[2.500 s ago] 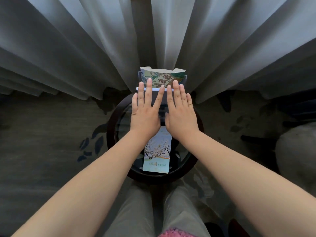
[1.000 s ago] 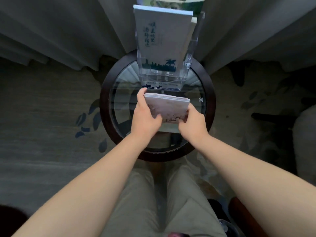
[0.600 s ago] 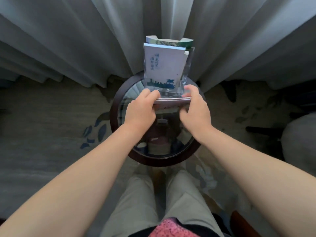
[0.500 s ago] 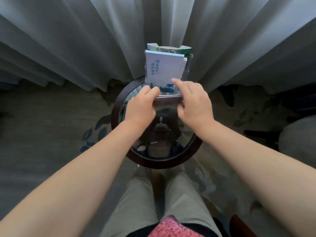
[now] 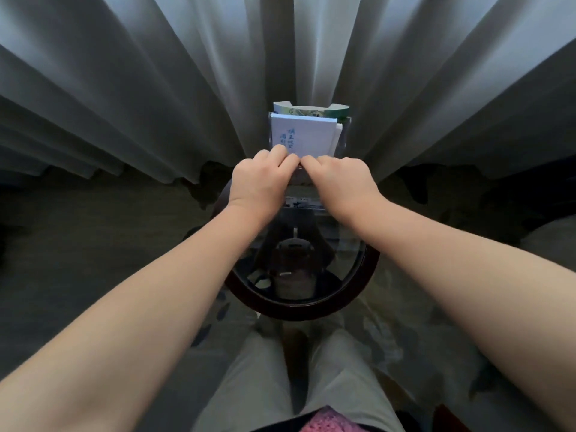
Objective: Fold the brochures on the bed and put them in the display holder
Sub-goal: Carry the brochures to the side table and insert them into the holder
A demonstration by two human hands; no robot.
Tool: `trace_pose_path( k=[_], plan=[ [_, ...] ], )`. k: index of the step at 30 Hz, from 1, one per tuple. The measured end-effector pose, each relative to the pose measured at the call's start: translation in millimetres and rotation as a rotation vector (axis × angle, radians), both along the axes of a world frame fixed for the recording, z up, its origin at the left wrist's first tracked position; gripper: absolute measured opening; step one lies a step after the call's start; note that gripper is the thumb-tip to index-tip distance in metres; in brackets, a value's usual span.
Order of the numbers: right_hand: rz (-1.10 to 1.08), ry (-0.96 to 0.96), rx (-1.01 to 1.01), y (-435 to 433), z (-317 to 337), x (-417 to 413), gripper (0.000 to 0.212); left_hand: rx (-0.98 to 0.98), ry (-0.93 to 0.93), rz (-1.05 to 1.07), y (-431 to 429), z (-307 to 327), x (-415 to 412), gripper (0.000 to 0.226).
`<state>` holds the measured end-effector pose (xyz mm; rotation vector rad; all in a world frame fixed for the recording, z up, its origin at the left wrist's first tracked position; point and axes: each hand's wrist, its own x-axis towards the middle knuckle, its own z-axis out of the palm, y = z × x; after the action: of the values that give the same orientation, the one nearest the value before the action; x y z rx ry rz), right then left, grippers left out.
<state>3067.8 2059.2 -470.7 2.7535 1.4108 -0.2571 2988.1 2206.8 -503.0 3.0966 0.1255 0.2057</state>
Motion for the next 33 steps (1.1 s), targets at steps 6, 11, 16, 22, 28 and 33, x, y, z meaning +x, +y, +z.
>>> trace_pose_path(
  k=[6,11,16,22,28,33],
  plan=[
    [-0.024,0.045,-0.026,3,-3,13,0.052,-0.043,-0.003,-0.082,13,-10,7,0.055],
    [-0.059,0.010,-0.012,4,-1,25,0.049,-0.091,0.030,-0.078,15,-1,19,0.060],
    [-0.022,0.016,-0.001,10,-6,36,0.042,-0.128,0.039,-0.053,17,-6,22,0.056],
    [-0.059,-0.001,-0.016,23,-14,56,0.039,-0.238,0.004,-0.010,25,-16,42,0.051],
    [-0.107,-0.016,-0.082,16,-18,74,0.034,-0.511,0.004,0.259,17,-29,39,0.058],
    [-0.104,0.009,-0.053,12,-27,78,0.044,-0.642,0.327,0.532,-23,-66,-13,0.071]
  ],
)
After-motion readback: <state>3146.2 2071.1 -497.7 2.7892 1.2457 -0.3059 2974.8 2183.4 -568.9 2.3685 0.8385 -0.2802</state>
